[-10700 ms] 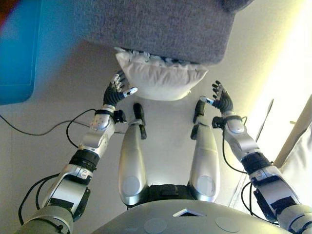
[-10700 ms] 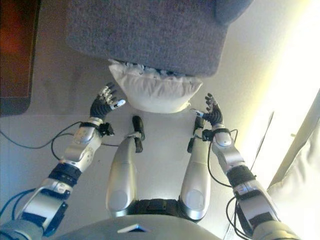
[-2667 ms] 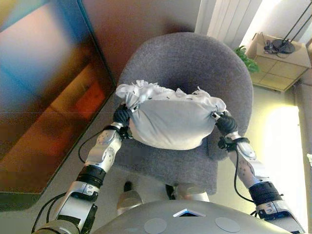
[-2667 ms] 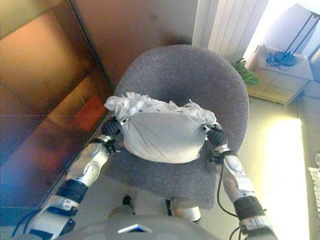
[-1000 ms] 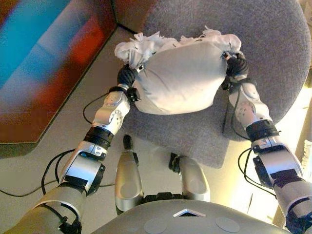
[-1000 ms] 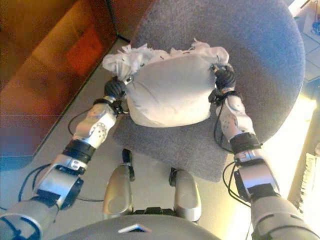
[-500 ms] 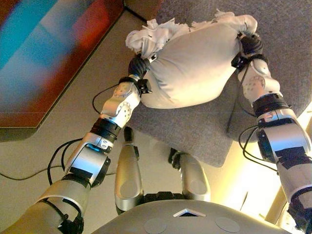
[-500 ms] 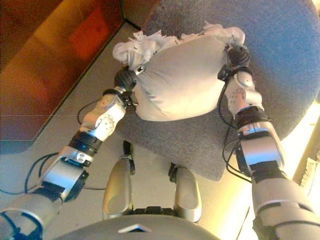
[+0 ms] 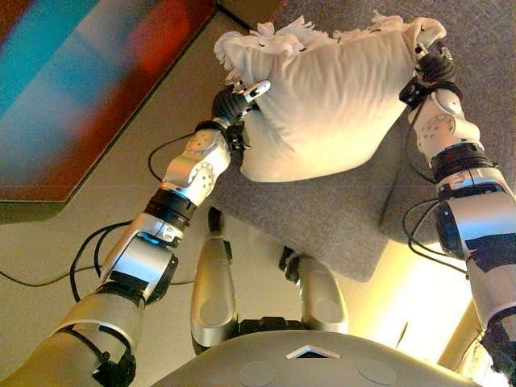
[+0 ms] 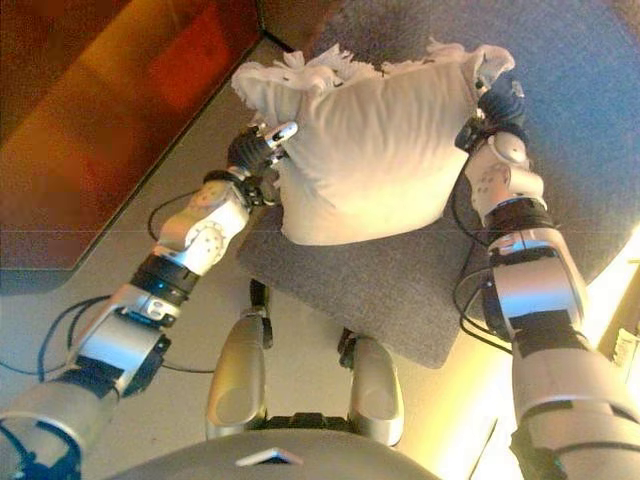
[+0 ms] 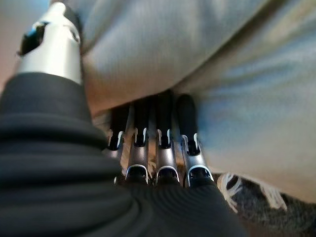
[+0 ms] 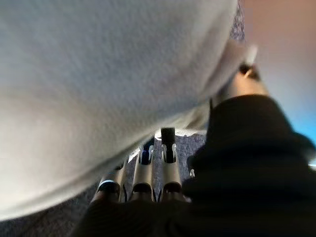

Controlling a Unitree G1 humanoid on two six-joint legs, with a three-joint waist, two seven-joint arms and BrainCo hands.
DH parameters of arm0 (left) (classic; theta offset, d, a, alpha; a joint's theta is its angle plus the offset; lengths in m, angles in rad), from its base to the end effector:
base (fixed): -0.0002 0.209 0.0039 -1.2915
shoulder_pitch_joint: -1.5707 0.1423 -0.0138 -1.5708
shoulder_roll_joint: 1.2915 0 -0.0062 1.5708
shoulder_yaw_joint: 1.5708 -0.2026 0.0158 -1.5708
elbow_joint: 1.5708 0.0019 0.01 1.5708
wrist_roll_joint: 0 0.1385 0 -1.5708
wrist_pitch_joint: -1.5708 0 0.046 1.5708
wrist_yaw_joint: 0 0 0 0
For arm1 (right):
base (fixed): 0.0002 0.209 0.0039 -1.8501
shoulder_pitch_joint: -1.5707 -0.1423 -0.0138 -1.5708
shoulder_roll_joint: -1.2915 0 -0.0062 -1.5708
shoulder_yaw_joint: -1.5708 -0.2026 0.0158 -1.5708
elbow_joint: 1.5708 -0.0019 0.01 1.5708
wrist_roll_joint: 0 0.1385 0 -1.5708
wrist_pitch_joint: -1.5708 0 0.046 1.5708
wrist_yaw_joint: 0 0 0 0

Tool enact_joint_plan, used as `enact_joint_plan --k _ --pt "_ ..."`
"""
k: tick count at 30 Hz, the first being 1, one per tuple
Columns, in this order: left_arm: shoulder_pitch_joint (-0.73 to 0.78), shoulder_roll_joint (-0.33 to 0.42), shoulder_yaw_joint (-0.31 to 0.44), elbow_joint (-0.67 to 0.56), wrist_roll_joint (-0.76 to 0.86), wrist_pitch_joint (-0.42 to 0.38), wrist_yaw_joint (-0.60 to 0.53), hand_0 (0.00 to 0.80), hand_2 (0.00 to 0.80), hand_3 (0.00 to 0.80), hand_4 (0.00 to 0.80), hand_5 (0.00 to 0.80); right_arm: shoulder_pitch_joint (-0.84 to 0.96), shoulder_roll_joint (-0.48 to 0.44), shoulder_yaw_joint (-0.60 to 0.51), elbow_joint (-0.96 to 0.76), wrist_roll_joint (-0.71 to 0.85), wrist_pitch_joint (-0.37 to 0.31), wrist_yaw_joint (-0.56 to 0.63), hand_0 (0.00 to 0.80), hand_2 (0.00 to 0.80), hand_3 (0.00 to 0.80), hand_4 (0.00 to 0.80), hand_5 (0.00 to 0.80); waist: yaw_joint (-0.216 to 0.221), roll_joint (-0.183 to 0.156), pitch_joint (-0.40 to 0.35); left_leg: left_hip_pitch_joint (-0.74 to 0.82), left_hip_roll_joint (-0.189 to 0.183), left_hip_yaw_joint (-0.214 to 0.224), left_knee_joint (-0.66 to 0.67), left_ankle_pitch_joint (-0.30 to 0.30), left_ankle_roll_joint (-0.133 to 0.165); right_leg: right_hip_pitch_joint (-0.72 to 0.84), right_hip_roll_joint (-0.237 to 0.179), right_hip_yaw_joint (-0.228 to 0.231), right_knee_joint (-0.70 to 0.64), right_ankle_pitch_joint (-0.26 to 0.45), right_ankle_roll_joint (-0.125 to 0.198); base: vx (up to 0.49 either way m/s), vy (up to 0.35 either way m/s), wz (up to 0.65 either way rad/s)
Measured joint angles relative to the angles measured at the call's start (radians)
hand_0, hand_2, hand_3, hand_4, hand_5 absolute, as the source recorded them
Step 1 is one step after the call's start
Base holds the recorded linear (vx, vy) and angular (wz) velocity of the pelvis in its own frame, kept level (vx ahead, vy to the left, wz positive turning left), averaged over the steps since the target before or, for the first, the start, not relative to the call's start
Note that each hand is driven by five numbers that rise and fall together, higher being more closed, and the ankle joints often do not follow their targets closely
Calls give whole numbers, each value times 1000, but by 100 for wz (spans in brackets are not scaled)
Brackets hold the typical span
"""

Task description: Pick up the cushion and take it to the sofa

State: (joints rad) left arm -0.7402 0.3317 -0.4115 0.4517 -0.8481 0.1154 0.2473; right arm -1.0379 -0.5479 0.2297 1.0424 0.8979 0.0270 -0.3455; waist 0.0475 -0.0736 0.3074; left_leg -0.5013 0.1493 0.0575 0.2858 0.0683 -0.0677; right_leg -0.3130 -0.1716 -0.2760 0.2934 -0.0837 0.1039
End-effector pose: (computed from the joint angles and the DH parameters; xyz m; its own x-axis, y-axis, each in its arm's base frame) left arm 0.3326 0.1220 0.1167 0.9807 -0.1875 -0.0563 0.1674 0.9523 -0.2552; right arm 0.3738 -0.2451 0.1696 0.8984 -0.4267 -0.1037 0.4385 0.8592 0.2635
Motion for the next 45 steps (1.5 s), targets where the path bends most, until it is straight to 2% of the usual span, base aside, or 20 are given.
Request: enact_joint_plan --k 6,10,13,18,22,27,29,32,36,39,41,45 --pt "22 22 7 -17 -64 0 6 0 0 0 0 0 0 -22 -4 -24 0 6 -22 0 0 0 0 0 6 -1 -1 53 -3 6 -27 0 -1 54 1 -5 -31 2 2 72 -28 1" --pt "70 35 49 -106 -67 -4 -5 0 0 0 0 0 15 -57 -22 -99 16 15 -20 0 0 0 0 0 24 -5 -4 98 -4 10 -47 -2 -3 107 5 -8 -70 9 5 69 -29 1" --pt "94 58 82 -120 -67 -5 -1 0 0 0 0 0 17 -81 -35 -99 30 18 -14 0 0 0 0 0 37 -13 -12 132 -6 7 -60 -5 -7 157 10 -9 -107 14 8 99 -3 8" --pt "171 91 140 -118 -72 -37 -10 0 0 0 0 0 62 -113 -144 -106 80 16 -17 0 0 0 0 0 53 -30 -36 188 -12 11 -78 -15 -10 232 12 -9 -163 23 15 158 -1 5" --pt "305 95 206 -118 -72 -68 -34 0 0 0 0 0 215 -141 -220 -174 74 16 -22 0 0 0 0 0 53 -54 -100 246 -17 24 -96 -27 -16 321 16 -9 -239 34 21 128 -21 6" --pt "406 95 235 -118 -69 -62 -74 0 0 0 0 0 353 -179 -229 -281 33 21 2 0 0 0 0 0 49 -54 -143 282 -13 28 -113 -32 -23 363 24 -9 -267 38 18 34 -5 0" --pt "435 90 249 -121 -69 -61 -104 0 0 0 0 0 439 -174 -266 -359 15 18 19 0 0 0 0 0 47 -54 -161 283 -14 32 -122 -32 -23 364 24 -9 -270 39 18 -41 23 -1" --pt "507 82 278 -167 -68 -57 -165 0 0 0 0 0 594 -120 -301 -503 -22 -1 40 0 0 0 0 0 36 -57 -172 307 -14 49 -143 -28 -23 377 22 -6 -280 40 18 -65 28 -4" --pt "640 80 288 -244 -46 -54 -287 0 0 0 0 0 838 54 -340 -725 -98 -71 83 0 0 0 0 0 19 -55 -177 334 -16 65 -177 -15 -26 383 20 2 -286 39 17 -74 46 -5" --pt "690 70 290 -245 -28 -45 -340 0 0 0 0 0 923 138 -339 -736 -102 -103 118 0 0 0 0 0 6 -49 -181 352 -17 81 -197 -12 -25 384 17 17 -287 40 18 -81 76 -16" --pt "757 55 294 -245 -26 -44 -397 0 0 0 0 0 1022 251 -318 -762 -119 -152 180 0 0 0 0 0 -11 -40 -190 393 -23 106 -243 2 -20 389 11 36 -289 41 19 -88 51 -24" --pt "817 29 294 -247 -30 -50 -452 0 0 0 0 0 1123 308 -235 -762 -116 -177 261 0 0 0 0 0 -40 -18 -203 440 -32 123 -322 42 -22 396 9 48 -297 44 24 -112 37 -9"
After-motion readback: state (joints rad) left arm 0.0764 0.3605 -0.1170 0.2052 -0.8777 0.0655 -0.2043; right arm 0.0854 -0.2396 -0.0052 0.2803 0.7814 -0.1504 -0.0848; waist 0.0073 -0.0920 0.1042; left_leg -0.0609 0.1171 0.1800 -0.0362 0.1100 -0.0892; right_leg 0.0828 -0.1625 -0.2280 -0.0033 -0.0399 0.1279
